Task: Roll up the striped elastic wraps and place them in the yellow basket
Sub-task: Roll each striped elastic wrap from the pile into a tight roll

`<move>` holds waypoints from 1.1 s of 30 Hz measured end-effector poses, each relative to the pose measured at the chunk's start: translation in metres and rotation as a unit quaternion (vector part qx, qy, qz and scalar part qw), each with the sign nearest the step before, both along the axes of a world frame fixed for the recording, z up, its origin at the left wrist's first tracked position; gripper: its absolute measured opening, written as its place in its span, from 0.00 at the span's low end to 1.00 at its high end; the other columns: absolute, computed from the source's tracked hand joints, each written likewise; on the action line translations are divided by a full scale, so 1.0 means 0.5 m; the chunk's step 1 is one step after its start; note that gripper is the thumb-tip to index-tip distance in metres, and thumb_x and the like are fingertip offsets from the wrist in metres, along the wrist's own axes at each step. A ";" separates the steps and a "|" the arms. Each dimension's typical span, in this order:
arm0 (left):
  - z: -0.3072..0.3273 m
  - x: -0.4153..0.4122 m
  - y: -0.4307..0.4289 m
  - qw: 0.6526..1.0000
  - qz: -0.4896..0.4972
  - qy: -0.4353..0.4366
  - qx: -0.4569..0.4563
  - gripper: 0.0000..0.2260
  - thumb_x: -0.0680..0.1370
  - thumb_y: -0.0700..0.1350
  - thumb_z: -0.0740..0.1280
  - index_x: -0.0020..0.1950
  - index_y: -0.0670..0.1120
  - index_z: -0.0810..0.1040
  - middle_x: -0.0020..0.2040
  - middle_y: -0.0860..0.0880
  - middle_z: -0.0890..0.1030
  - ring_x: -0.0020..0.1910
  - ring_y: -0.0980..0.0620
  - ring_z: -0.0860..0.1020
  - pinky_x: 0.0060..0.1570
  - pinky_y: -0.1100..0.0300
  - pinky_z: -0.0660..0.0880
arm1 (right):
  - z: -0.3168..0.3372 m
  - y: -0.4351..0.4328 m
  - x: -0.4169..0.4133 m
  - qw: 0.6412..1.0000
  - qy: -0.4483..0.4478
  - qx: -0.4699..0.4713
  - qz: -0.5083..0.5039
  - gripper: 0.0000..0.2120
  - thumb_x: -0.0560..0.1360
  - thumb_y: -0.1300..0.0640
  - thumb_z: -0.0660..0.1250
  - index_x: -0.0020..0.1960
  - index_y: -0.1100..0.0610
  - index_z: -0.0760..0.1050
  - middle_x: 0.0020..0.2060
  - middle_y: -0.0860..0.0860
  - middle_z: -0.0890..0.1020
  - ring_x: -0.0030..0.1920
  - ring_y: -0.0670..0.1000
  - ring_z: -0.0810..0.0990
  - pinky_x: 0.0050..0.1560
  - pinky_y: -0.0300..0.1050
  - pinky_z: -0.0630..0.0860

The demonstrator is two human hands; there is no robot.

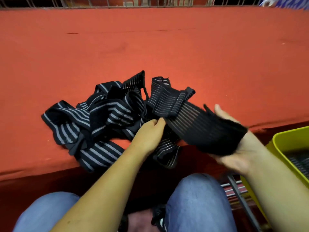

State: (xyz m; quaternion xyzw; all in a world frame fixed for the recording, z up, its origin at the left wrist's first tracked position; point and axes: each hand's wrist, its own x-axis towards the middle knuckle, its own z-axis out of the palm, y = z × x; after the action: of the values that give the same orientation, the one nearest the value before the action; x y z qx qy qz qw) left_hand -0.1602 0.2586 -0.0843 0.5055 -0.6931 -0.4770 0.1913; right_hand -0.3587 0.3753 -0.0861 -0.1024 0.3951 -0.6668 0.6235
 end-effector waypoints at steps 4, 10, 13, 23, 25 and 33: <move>-0.023 0.010 -0.007 0.996 0.005 0.074 0.043 0.18 0.77 0.58 0.57 0.52 0.50 0.83 0.52 0.53 0.86 0.56 0.48 0.82 0.64 0.42 0.75 | 0.010 0.005 0.069 0.970 0.197 0.033 0.141 0.26 0.75 0.42 0.69 0.66 0.58 0.82 0.60 0.56 0.86 0.62 0.55 0.85 0.65 0.51 0.80; -0.044 0.027 0.004 0.994 -0.069 0.078 0.019 0.19 0.74 0.64 0.67 0.62 0.60 0.79 0.55 0.61 0.85 0.56 0.60 0.83 0.62 0.52 0.77 | 0.012 -0.008 0.102 0.917 0.370 0.029 0.147 0.14 0.74 0.53 0.76 0.60 0.51 0.85 0.51 0.54 0.89 0.52 0.52 0.88 0.51 0.44 0.81; -0.037 0.014 0.006 0.997 -0.018 0.059 -0.036 0.16 0.78 0.64 0.65 0.56 0.55 0.81 0.49 0.59 0.85 0.50 0.59 0.83 0.54 0.55 0.78 | -0.001 -0.013 0.113 0.894 0.424 0.027 0.140 0.06 0.75 0.61 0.76 0.51 0.54 0.86 0.46 0.59 0.88 0.44 0.51 0.86 0.51 0.48 0.80; -0.050 -0.014 -0.022 0.998 0.041 0.034 -0.016 0.10 0.79 0.56 0.71 0.50 0.51 0.86 0.45 0.56 0.87 0.47 0.56 0.85 0.56 0.55 0.81 | -0.040 0.014 0.093 0.924 0.359 0.078 0.108 0.42 0.69 0.26 0.69 0.51 0.68 0.83 0.46 0.63 0.87 0.46 0.57 0.84 0.50 0.53 0.79; -0.052 -0.016 -0.023 0.999 0.039 0.033 -0.016 0.07 0.79 0.53 0.71 0.48 0.51 0.86 0.45 0.56 0.87 0.48 0.57 0.85 0.57 0.55 0.80 | -0.035 0.020 0.098 0.927 0.345 0.086 0.117 0.49 0.63 0.19 0.68 0.54 0.65 0.84 0.46 0.64 0.86 0.47 0.59 0.84 0.51 0.59 0.84; -0.037 0.001 -0.006 0.999 -0.013 0.030 -0.014 0.12 0.78 0.50 0.65 0.36 0.48 0.71 0.31 0.51 0.68 0.31 0.54 0.65 0.34 0.57 0.65 | -0.046 0.011 0.079 0.878 0.445 0.165 0.061 0.13 0.61 0.45 0.73 0.35 0.54 0.77 0.30 0.55 0.72 0.33 0.53 0.71 0.42 0.54 0.72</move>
State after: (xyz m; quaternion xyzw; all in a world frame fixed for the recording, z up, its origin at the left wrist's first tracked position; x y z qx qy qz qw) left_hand -0.1596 0.2557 -0.1027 0.4793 -0.7002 -0.4847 0.2124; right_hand -0.3191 0.3806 -0.1093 -0.3078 0.7280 -0.4367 0.4296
